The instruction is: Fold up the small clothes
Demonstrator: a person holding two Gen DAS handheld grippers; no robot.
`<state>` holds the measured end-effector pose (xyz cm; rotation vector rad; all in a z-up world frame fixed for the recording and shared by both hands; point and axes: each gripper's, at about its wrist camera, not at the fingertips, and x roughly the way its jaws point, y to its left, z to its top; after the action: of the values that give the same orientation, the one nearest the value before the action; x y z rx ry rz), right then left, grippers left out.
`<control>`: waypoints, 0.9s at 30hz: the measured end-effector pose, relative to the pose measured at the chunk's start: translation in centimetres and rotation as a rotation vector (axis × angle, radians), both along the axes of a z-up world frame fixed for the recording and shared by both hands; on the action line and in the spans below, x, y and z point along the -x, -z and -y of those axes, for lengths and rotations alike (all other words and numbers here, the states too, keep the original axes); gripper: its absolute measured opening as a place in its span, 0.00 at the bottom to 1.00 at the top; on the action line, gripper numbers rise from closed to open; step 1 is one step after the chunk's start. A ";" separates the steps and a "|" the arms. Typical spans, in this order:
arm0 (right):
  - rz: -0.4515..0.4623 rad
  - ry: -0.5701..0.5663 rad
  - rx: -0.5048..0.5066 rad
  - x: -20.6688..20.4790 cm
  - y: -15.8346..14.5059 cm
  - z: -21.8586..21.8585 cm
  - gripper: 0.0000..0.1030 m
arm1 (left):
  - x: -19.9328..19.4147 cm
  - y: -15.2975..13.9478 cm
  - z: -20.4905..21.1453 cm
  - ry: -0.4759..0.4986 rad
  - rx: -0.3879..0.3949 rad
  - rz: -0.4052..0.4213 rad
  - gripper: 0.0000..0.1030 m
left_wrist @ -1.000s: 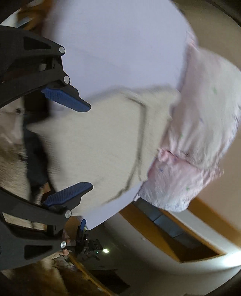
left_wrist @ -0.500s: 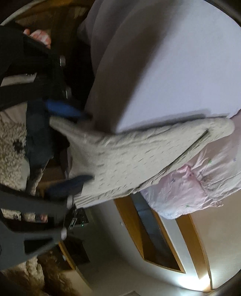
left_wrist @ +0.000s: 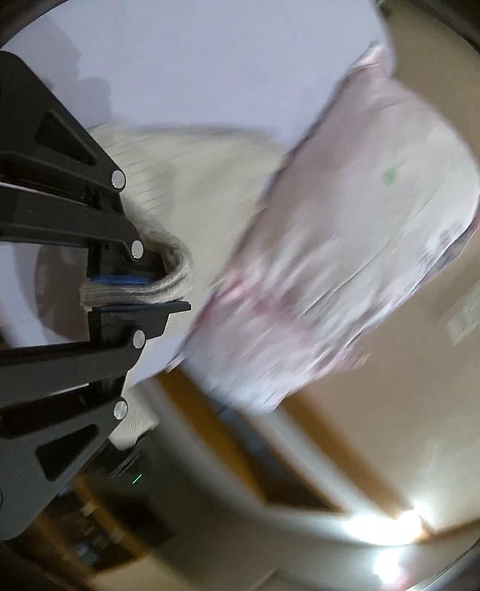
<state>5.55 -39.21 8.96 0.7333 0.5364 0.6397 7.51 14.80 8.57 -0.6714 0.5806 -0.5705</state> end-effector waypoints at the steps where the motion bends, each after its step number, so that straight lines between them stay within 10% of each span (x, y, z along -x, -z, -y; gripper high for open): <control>1: -0.015 0.042 -0.001 -2.3 0.2 -0.1 0.07 | -3.3 -0.1 0.2 -0.052 -0.026 -0.028 0.07; 9: -0.381 0.274 0.143 -16.2 9.6 -1.0 0.09 | -14.6 6.9 1.8 -0.139 -0.142 -0.307 0.07; 11: -0.400 0.324 0.186 -16.7 10.1 -1.1 0.19 | -14.3 7.3 1.2 -0.123 -0.121 -0.318 0.08; 12: -0.374 0.369 0.195 -16.4 9.8 -0.8 0.43 | -14.2 7.1 0.9 -0.113 -0.112 -0.321 0.09; 13: -0.348 0.403 0.202 -16.1 9.3 -0.6 0.80 | -14.2 6.9 0.5 -0.107 -0.110 -0.324 0.19; 14: -0.314 0.458 0.216 -15.5 8.7 -0.3 0.95 | -13.7 6.4 0.0 -0.107 -0.110 -0.319 0.44; 16: -0.211 0.549 0.215 -13.5 7.6 0.4 0.98 | -12.7 5.3 -1.2 -0.147 -0.116 -0.282 0.86; 17: -0.173 0.537 0.207 -12.9 7.3 0.7 0.98 | -11.6 4.5 -1.9 -0.199 -0.130 -0.241 0.92; 27: -0.250 0.448 0.142 -13.4 9.0 1.2 0.98 | -10.4 9.5 -2.2 -0.098 -0.049 -0.438 0.70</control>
<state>18.99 -40.43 -0.09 0.7716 0.6142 0.0922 17.90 17.03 -0.98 -0.7791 0.9612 -0.3149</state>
